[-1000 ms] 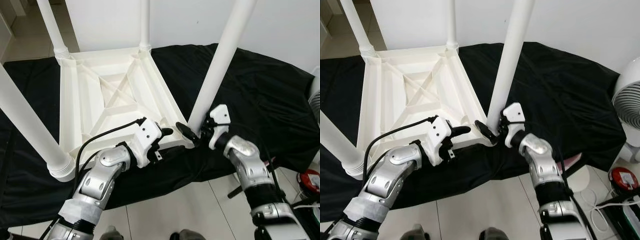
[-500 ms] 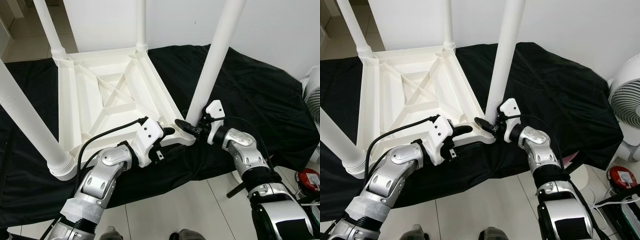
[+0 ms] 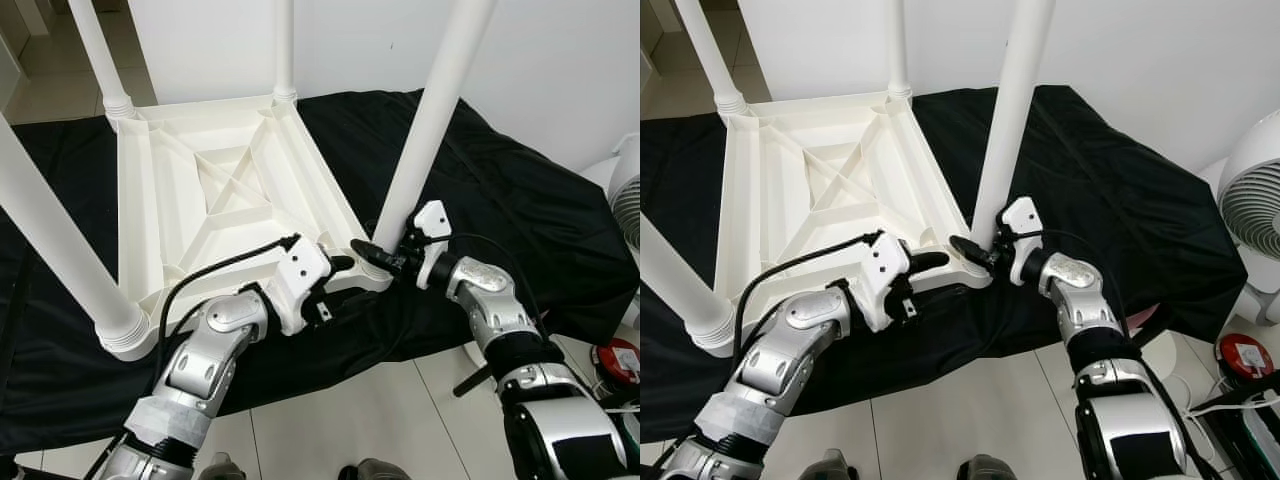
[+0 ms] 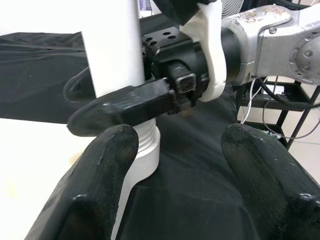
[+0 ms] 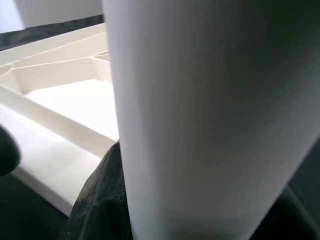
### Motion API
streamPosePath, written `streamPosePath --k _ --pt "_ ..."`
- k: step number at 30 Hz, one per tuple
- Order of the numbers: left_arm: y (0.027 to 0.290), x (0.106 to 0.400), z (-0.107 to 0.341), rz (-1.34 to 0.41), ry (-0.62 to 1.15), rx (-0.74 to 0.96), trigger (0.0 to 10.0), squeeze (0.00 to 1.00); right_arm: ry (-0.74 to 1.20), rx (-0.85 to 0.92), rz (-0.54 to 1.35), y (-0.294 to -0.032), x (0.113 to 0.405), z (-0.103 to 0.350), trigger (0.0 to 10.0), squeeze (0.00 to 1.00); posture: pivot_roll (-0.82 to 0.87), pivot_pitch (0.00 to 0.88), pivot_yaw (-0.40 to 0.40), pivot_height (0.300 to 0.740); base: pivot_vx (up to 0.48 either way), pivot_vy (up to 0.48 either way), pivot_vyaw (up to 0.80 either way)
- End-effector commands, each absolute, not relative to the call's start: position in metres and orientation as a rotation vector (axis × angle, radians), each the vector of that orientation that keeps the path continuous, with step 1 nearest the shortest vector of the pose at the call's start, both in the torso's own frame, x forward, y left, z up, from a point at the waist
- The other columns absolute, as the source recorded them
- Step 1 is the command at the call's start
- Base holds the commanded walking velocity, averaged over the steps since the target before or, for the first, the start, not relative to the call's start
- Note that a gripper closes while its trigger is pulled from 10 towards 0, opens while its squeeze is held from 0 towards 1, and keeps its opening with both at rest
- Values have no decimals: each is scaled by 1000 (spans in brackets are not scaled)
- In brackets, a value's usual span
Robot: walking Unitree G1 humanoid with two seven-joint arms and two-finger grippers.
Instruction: Building children table
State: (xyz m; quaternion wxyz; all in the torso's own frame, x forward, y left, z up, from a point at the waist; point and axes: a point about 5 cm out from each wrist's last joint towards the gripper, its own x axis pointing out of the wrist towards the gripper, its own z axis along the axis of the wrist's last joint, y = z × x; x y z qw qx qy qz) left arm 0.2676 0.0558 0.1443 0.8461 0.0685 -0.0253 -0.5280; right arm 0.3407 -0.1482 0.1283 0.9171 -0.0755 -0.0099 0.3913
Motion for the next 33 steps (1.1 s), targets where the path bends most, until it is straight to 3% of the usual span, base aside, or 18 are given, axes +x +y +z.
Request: streamPosePath --k 1,11,12,16,21,25,32,33 --pt "55 267 141 -1080 -44 148 10000 0 86 -178 724 -152 337 107 10000 0 39 0 -36 740 0 0 0" --pt "55 265 139 -1080 -41 141 10000 0 57 -134 598 -141 324 107 10000 0 34 0 -50 740 0 0 0" --pt "54 265 138 -1082 -40 139 10000 0 36 -100 464 -133 317 109 10000 0 31 0 -52 740 0 0 0" --pt "54 266 138 -1087 -40 140 10000 0 13 -69 255 -124 309 115 10000 0 26 0 -50 740 0 0 0" --pt "54 266 139 -1090 -42 143 10000 0 4 -35 122 -116 304 120 10000 0 28 0 -53 740 0 0 0" --pt "54 266 139 -1087 -43 143 10000 0 12 -14 119 -102 297 122 10000 0 31 0 -54 740 0 0 0" --pt "54 265 138 -1091 -41 144 10000 0 16 -6 103 -109 297 123 10000 0 30 0 -55 740 0 0 0" --pt "54 265 138 -1092 -41 146 10000 0 16 -6 96 -110 296 124 10000 765 30 0 -55 740 0 0 0"
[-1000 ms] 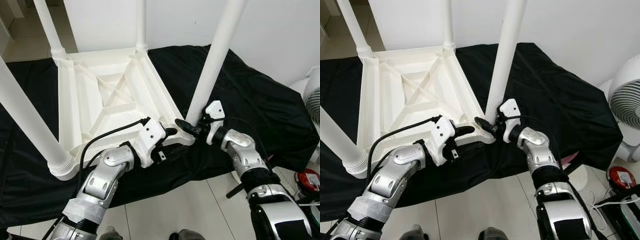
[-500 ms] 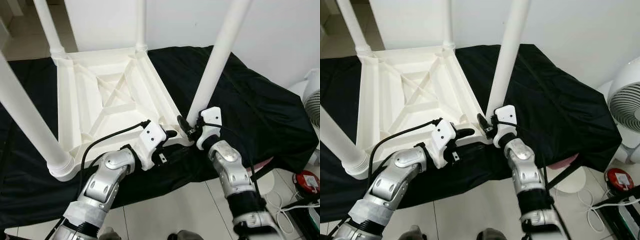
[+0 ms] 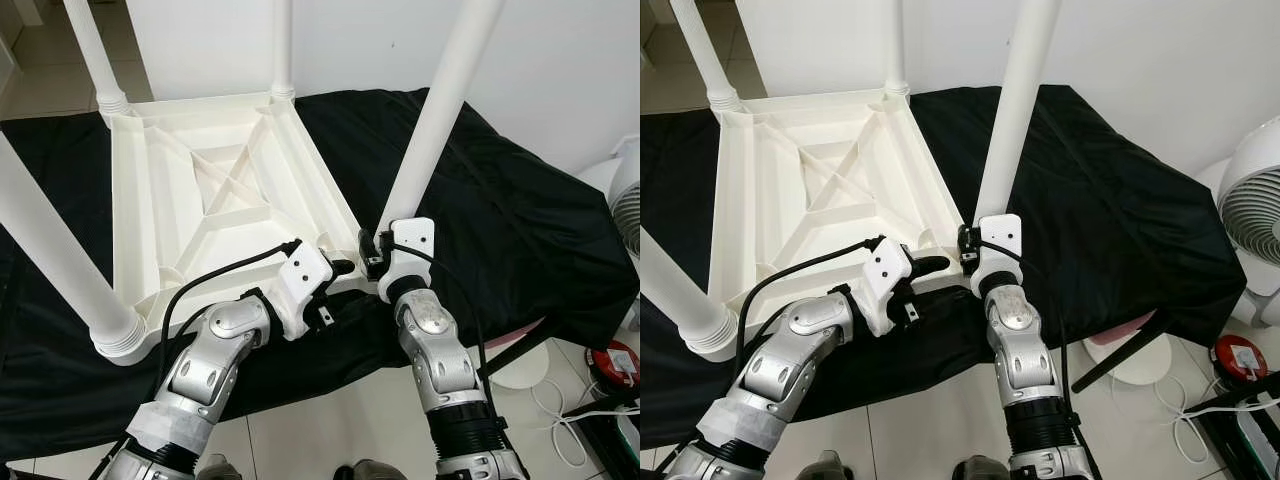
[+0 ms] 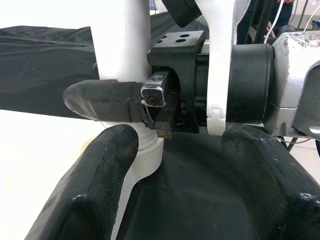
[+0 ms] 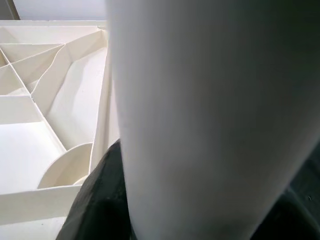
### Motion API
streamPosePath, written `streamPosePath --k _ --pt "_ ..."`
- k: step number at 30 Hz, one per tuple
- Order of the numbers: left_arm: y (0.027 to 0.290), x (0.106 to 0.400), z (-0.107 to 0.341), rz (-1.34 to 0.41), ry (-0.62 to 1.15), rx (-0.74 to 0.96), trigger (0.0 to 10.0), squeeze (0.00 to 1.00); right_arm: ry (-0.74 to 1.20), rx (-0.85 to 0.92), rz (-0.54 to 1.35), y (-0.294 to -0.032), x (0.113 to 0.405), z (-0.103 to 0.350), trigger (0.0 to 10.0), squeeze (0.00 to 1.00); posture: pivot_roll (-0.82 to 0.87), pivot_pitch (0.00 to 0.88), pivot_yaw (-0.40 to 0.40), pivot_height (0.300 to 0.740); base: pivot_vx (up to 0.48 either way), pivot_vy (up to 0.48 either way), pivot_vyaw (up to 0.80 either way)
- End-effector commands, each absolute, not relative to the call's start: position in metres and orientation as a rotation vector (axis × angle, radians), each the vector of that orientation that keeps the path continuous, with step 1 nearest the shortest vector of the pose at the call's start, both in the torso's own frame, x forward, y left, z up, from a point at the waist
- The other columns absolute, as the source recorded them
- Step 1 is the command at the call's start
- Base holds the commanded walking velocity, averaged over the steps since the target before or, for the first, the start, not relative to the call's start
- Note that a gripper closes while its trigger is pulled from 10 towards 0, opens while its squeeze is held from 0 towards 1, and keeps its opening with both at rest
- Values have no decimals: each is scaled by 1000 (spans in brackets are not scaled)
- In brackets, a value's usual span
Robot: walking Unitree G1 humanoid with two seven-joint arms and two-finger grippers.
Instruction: Building children table
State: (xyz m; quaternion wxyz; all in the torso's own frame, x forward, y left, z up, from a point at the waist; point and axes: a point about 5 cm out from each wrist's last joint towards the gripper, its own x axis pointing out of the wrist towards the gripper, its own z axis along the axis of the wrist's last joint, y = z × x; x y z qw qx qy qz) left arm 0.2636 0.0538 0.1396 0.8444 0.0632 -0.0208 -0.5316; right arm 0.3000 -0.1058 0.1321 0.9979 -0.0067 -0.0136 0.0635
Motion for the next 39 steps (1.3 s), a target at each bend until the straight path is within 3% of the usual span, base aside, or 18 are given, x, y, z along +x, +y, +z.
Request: streamPosePath --k 1,2,13,14,19,24,36,37,39 --pt "54 265 138 -1092 -41 146 10000 0 16 -6 96 -110 296 124 10000 765 30 0 -55 740 0 0 0" --pt "54 266 139 -1090 -44 146 10000 0 -5 7 98 -112 295 127 10000 1000 33 0 -57 740 0 0 0" --pt "55 265 138 -1089 -42 145 10000 0 -55 44 167 -131 291 133 10000 1000 32 0 -55 740 0 0 0" --pt "55 265 138 -1089 -42 145 10000 0 -54 43 238 -134 290 133 10000 0 32 0 -55 740 0 0 0" --pt "55 266 138 -1093 -40 146 10000 0 -59 -72 468 -152 290 132 10000 0 18 0 -41 740 0 0 0" --pt "55 266 138 -1094 -41 146 10000 0 -58 -86 501 -156 291 131 10000 0 18 0 -41 740 0 0 0" --pt "55 274 143 -1097 -52 155 10000 0 -32 -238 790 -157 325 136 10000 0 16 0 -17 740 0 0 0" --pt "55 274 144 -1094 -54 155 10000 0 -18 -239 817 -154 327 135 9137 0 16 0 -17 740 0 0 0" --pt "55 274 144 -1092 -55 156 10000 0 -8 -237 836 -152 329 134 9137 0 21 0 -19 740 0 0 0"
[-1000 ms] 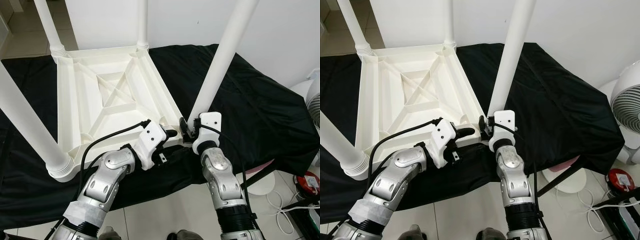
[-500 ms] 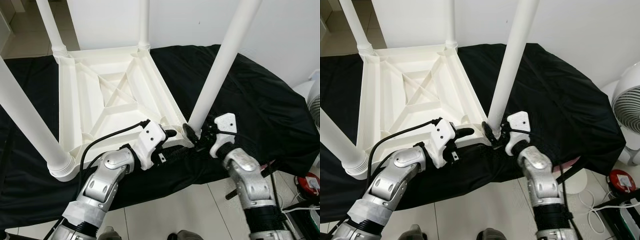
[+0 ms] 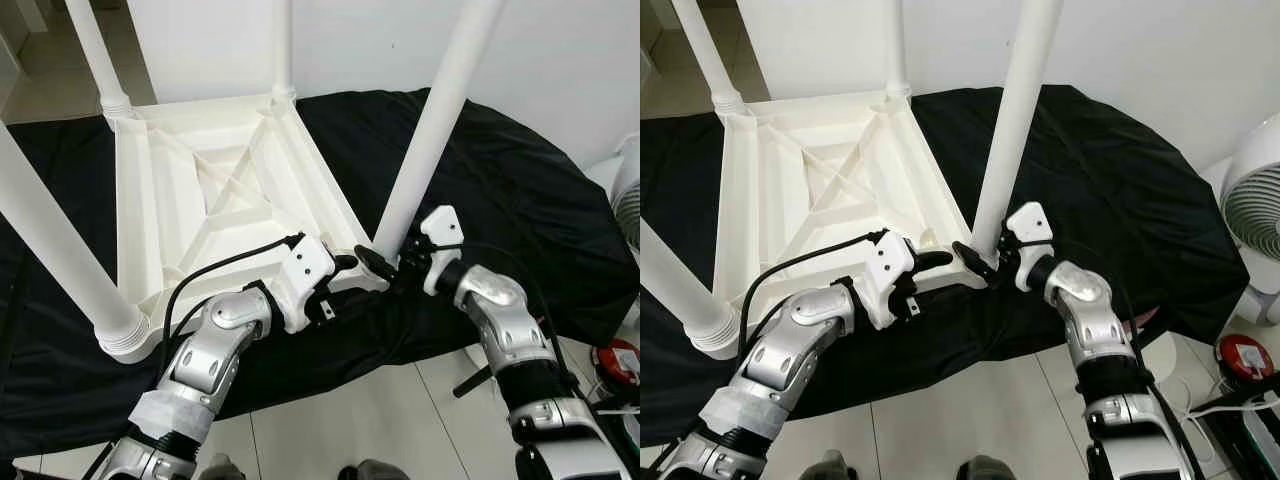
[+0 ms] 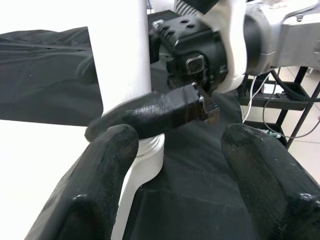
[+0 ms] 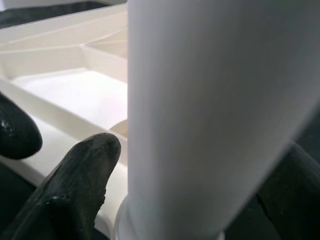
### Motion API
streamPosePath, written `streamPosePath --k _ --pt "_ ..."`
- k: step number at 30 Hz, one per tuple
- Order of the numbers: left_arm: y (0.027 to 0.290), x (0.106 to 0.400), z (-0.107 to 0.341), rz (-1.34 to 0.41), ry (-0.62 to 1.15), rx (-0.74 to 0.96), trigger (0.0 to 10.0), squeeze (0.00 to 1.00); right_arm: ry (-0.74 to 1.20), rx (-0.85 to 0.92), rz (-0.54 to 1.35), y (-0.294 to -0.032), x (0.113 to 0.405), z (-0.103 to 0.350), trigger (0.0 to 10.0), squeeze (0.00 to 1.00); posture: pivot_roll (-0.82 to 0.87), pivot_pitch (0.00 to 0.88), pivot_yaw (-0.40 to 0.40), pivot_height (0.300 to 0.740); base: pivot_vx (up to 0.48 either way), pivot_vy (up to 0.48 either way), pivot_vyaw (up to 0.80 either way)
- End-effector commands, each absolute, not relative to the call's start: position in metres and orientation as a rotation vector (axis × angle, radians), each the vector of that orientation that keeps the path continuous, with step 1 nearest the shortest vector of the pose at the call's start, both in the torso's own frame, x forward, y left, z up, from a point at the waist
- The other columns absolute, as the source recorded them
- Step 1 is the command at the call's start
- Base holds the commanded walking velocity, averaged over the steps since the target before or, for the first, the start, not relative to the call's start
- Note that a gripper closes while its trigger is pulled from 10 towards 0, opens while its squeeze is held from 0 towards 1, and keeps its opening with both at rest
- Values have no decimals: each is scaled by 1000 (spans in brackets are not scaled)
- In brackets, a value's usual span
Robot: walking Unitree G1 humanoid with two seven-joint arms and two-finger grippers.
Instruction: Building children table
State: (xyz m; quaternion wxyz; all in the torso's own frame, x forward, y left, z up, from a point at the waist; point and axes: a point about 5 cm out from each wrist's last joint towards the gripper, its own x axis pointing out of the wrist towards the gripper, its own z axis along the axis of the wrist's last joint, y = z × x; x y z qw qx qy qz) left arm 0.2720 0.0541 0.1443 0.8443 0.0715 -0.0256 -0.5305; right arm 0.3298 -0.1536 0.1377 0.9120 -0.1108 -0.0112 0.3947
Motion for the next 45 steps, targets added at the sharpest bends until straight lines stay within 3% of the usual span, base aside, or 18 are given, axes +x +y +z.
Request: streamPosePath --k 1,16,17,30,33,39,40,45 --pt "56 274 144 -1087 -57 154 10000 0 11 -250 873 -147 331 131 0 0 26 0 -22 740 0 0 0" --pt "57 272 144 -1083 -54 148 10000 0 54 -237 939 -149 326 119 0 0 31 0 -22 740 0 0 0" --pt "57 271 143 -1087 -52 146 10000 0 49 -231 928 -150 325 118 10000 0 29 0 -21 740 0 0 0" --pt "55 269 142 -1099 -45 138 10000 0 25 -161 879 -145 313 116 10000 0 14 0 -23 740 0 0 0" --pt "53 267 140 -1104 -42 126 10000 0 -18 -142 709 -132 303 120 10000 0 5 0 -32 740 0 0 0" --pt "51 265 139 -1108 -40 121 10000 0 -37 -78 561 -119 294 120 10000 0 0 0 -36 740 0 0 0" --pt "51 264 138 -1112 -38 119 10000 0 -21 -23 448 -112 290 118 10000 0 -1 0 -36 740 0 0 0" --pt "50 264 138 -1115 -38 117 10000 0 10 1 295 -109 286 118 10000 0 -1 0 -40 740 0 0 0"
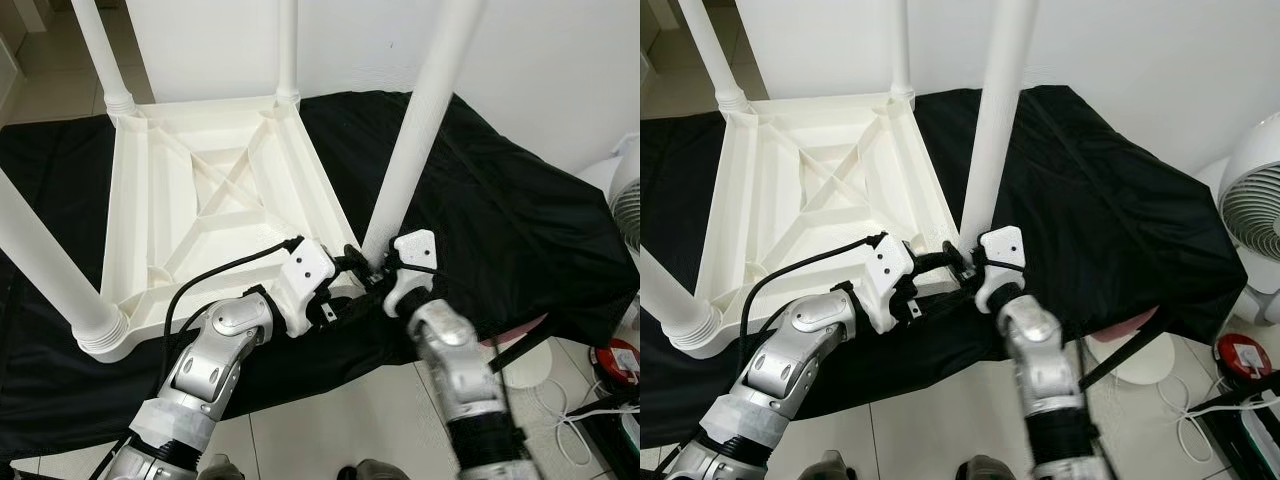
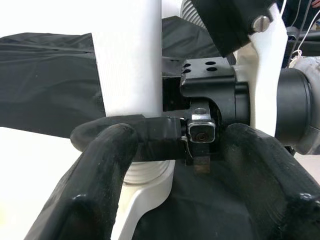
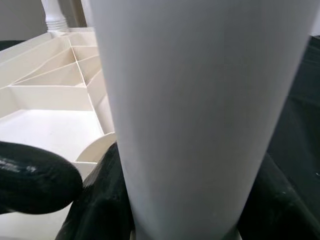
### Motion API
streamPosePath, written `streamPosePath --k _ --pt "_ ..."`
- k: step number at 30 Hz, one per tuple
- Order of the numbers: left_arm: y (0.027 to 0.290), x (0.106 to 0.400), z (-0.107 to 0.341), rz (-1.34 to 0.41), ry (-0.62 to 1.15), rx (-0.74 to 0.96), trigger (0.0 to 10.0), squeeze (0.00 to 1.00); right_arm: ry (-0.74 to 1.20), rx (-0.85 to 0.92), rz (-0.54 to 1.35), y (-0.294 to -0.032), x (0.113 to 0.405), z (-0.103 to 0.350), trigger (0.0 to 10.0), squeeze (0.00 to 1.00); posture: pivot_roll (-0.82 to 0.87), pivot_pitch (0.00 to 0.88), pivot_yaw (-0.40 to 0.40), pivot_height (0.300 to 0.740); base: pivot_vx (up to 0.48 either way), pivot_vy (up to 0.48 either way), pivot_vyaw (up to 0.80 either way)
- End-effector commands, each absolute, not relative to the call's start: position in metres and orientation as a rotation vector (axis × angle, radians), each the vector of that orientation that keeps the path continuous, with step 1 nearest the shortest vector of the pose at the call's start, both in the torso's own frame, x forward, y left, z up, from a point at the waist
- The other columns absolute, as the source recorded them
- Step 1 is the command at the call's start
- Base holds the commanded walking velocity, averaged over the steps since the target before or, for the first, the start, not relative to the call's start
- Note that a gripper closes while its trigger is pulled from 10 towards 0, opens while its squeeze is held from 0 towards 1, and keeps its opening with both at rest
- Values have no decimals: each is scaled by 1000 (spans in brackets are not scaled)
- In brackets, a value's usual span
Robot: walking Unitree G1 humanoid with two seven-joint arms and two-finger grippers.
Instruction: Building children table
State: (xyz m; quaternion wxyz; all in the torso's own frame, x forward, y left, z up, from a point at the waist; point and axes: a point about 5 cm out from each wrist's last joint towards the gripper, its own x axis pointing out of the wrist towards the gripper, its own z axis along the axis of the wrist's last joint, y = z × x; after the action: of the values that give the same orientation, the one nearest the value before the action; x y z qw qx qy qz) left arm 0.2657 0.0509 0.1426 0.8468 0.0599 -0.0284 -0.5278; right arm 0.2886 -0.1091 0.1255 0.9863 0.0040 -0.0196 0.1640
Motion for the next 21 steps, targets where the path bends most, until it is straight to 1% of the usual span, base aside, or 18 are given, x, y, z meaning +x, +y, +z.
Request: streamPosePath --k 1,3,4,8,12,18,19,21 --pt "50 264 138 -1115 -38 116 10000 0 14 -1 204 -112 286 118 10000 0 -1 0 -40 740 0 0 0" --pt "50 265 138 -1116 -38 116 10000 0 24 -15 80 -115 285 118 10000 0 3 0 -46 740 0 0 0" --pt "50 265 138 -1115 -38 116 10000 0 30 -26 47 -115 284 119 10000 0 3 0 -46 740 0 0 0" --pt "51 264 138 -1111 -38 115 10000 0 33 -4 -12 -120 282 121 10000 0 10 0 -49 740 0 0 0" --pt "51 263 138 -1110 -38 116 10000 0 40 0 -24 -121 281 122 10000 0 10 0 -49 740 0 0 0" --pt "52 263 138 -1111 -40 119 10000 0 39 -6 -12 -115 281 124 10000 0 13 0 -49 740 0 0 0" --pt "52 263 138 -1111 -40 120 10000 0 32 2 0 -114 281 125 10000 624 18 0 -50 740 0 0 0" --pt "52 264 138 -1111 -40 120 10000 0 27 9 8 -114 281 126 10000 624 18 0 -50 740 0 0 0"
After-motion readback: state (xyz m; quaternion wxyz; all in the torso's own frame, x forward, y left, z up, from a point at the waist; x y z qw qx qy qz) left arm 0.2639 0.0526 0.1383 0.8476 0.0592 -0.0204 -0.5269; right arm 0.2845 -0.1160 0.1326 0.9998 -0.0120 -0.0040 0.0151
